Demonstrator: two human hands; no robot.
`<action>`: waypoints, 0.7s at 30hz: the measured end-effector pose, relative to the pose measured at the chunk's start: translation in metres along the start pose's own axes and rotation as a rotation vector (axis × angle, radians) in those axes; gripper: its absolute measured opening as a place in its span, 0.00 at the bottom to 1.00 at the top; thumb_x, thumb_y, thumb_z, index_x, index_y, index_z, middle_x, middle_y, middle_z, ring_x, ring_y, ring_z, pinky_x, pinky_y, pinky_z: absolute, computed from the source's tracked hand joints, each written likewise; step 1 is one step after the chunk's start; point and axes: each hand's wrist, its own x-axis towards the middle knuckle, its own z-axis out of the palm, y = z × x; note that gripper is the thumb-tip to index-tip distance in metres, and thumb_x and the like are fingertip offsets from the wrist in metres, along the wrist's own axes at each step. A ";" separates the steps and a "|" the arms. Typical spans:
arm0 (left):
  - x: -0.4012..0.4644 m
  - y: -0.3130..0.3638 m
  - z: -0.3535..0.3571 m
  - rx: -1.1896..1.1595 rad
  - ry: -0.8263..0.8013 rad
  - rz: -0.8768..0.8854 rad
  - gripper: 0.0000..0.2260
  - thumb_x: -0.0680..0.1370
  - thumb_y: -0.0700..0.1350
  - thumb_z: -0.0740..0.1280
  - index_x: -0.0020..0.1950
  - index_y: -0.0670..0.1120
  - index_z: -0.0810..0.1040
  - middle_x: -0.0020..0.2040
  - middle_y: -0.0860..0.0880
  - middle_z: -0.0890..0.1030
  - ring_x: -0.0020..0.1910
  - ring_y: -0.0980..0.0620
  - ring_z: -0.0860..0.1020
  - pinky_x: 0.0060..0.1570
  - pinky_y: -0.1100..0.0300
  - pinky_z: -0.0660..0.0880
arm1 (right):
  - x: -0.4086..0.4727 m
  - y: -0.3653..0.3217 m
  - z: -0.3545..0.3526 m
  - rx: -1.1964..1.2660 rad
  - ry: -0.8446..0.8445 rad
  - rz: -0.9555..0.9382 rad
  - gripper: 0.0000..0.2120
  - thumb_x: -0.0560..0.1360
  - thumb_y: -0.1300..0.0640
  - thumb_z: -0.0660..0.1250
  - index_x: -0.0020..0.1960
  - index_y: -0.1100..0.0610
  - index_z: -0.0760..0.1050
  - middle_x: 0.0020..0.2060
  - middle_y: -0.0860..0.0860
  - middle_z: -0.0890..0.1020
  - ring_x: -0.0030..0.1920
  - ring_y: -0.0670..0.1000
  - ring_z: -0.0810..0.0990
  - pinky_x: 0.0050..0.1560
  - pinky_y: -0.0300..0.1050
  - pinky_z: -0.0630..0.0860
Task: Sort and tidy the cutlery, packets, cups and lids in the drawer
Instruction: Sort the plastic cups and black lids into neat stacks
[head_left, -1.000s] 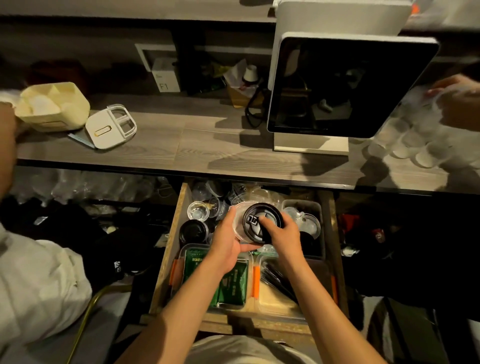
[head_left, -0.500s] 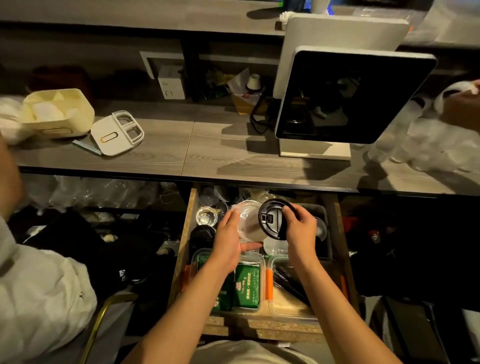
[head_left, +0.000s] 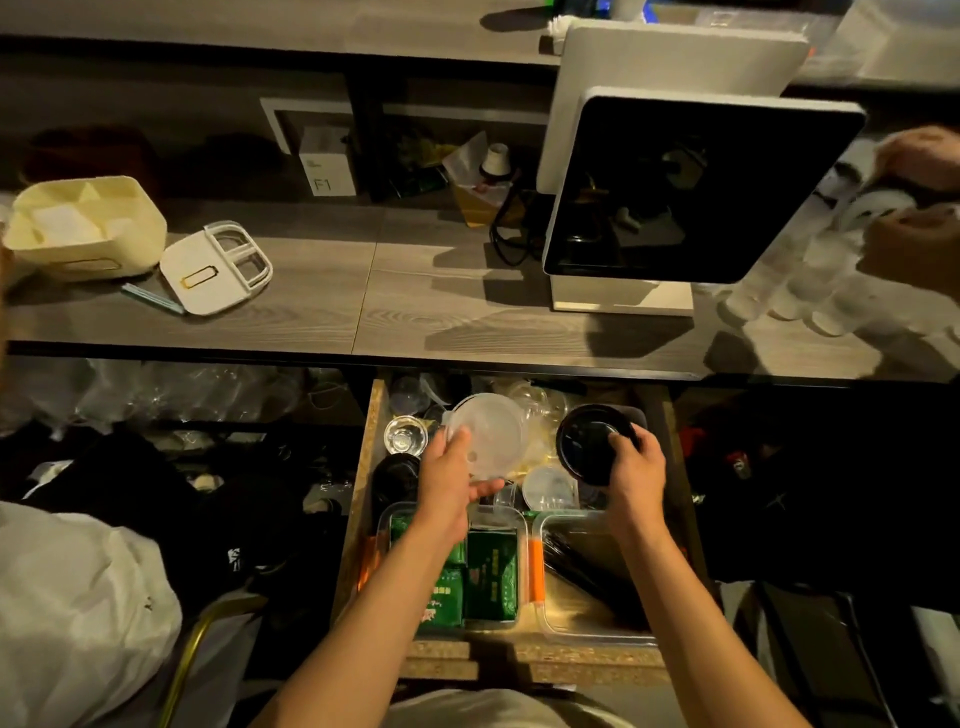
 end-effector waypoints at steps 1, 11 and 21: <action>0.002 -0.004 0.001 0.016 -0.008 -0.003 0.13 0.84 0.48 0.62 0.67 0.48 0.73 0.60 0.42 0.75 0.57 0.39 0.78 0.38 0.54 0.82 | 0.002 0.004 -0.004 -0.069 0.007 -0.033 0.12 0.81 0.60 0.62 0.64 0.55 0.73 0.56 0.54 0.78 0.58 0.54 0.77 0.60 0.57 0.78; 0.031 -0.041 0.023 0.025 0.032 -0.073 0.06 0.84 0.46 0.61 0.59 0.52 0.75 0.60 0.42 0.75 0.54 0.43 0.78 0.36 0.56 0.78 | 0.056 0.062 -0.027 -0.277 0.046 0.039 0.15 0.80 0.61 0.64 0.66 0.59 0.72 0.62 0.56 0.77 0.63 0.54 0.75 0.59 0.45 0.74; 0.087 -0.099 0.058 0.068 0.058 -0.109 0.16 0.81 0.41 0.65 0.69 0.48 0.69 0.63 0.46 0.74 0.55 0.48 0.77 0.42 0.51 0.83 | 0.172 0.105 -0.025 -0.194 0.102 0.162 0.22 0.77 0.69 0.66 0.70 0.66 0.68 0.58 0.59 0.77 0.51 0.56 0.77 0.42 0.44 0.79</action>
